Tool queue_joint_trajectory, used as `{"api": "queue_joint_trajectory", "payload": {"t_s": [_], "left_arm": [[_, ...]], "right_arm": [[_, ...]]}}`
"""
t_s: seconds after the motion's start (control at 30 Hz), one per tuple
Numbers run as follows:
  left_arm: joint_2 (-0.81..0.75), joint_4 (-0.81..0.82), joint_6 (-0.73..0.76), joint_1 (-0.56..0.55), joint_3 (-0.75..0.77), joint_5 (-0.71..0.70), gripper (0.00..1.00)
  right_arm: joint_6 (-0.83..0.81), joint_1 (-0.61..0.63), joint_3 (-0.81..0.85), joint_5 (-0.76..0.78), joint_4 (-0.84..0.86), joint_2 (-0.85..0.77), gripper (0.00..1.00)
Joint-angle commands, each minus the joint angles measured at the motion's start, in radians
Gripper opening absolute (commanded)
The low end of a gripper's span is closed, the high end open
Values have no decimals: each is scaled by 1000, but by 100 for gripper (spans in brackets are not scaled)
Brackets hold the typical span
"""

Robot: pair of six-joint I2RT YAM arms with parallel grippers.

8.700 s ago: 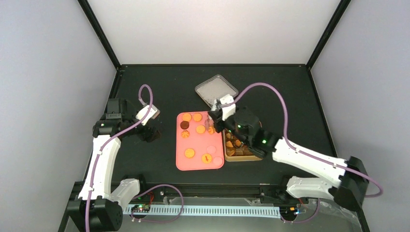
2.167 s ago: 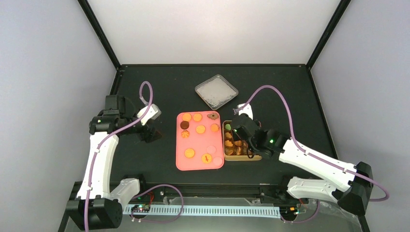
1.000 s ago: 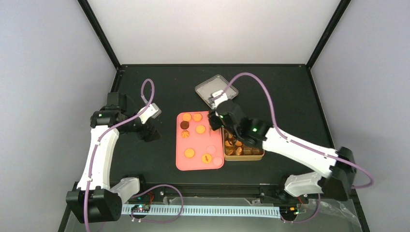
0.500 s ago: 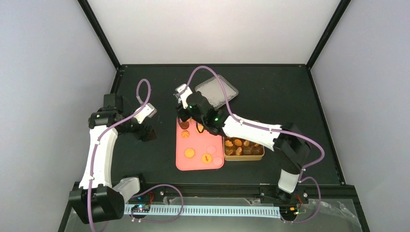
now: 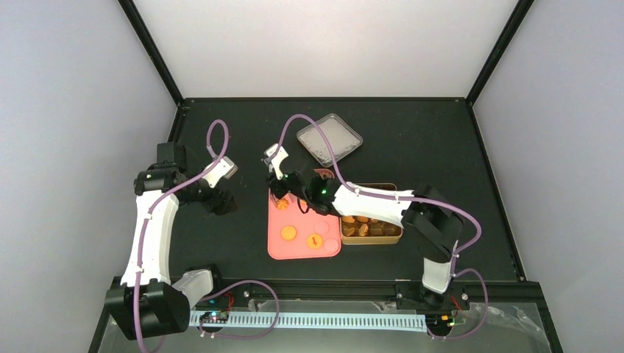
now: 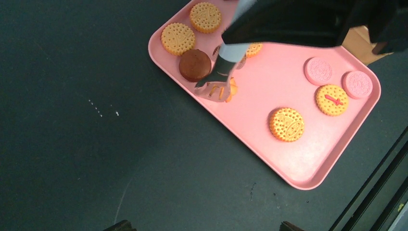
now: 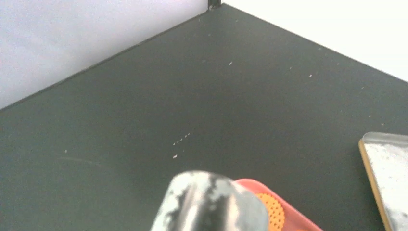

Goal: Pack the cookies
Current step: Pick up the fake cookies from the plate, then place the fake cookies in the empty pocket of the box.

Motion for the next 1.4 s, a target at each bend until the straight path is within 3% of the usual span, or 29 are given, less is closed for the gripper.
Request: {"api": "queue_joint_trajectory", "payload": {"t_s": [0.0,0.27,0.53,0.73,1.07,1.37], "left_arm": [[11,1,-8,6,5,1,80],[-1,-9,4,7,5,-3,80],[3,-13,5,6,10,6,80],[6,-13,10,7,11,6,80],[34,-9,9,7,33,38,80],[78,-10,8,7,53,90,79]], "right_arm": [[17,23,-34,22,61,-23,37],[32,27,-55,37,67,-16,35],[26,31,-58,61,49,-56,20],[6,30,-55,82,19,-150,16],[40,24,-202,261,-199,-509,15],[240,22,-442,436,-539,-940,15]]}}
